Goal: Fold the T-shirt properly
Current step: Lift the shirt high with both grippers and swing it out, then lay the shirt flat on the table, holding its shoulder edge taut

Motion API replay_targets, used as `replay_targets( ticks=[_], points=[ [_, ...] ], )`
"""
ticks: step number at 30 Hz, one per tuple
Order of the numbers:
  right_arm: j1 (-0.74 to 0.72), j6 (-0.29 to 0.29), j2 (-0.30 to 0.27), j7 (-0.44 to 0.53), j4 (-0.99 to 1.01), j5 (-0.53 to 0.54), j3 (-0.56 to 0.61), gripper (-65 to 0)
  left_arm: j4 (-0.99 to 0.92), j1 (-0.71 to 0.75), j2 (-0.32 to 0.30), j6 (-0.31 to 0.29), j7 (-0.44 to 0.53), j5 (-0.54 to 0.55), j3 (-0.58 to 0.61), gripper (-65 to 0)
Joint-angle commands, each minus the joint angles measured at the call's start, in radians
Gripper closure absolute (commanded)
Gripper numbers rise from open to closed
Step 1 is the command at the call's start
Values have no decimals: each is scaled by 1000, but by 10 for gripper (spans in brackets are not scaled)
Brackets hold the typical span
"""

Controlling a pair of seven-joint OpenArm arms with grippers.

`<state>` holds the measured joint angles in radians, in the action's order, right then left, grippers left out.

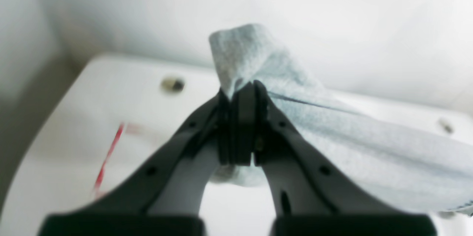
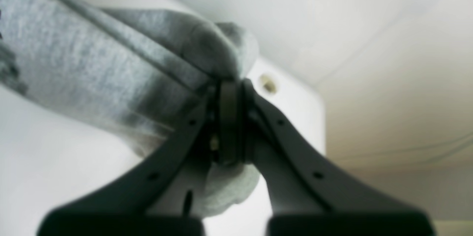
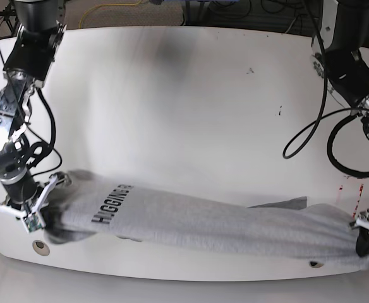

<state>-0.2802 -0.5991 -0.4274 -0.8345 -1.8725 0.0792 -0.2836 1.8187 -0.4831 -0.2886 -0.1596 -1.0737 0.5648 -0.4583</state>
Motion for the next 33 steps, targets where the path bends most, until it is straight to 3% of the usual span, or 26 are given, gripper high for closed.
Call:
replay_targets(
  ticks=[1, 11, 17, 26, 33],
  points=[
    [48, 14, 9, 19, -54, -9, -24, 0, 43, 59, -30, 1, 33, 31, -18, 0],
    [263, 14, 120, 27, -100, -9, -99, 0, 69, 330, -41, 1, 33, 148, -115, 0],
    [358, 14, 166, 36, -100, -9, -111, 0, 66, 462, -76, 1, 33, 172, -150, 0],
    [488, 14, 206, 122, -97, -11, -111, 0, 57, 628, -76, -1, 33, 171, -184, 0],
    [559, 18, 236, 148, -94, -11, -111, 0, -9, 696, -76, -90, 33, 168, -188, 0]
  ],
)
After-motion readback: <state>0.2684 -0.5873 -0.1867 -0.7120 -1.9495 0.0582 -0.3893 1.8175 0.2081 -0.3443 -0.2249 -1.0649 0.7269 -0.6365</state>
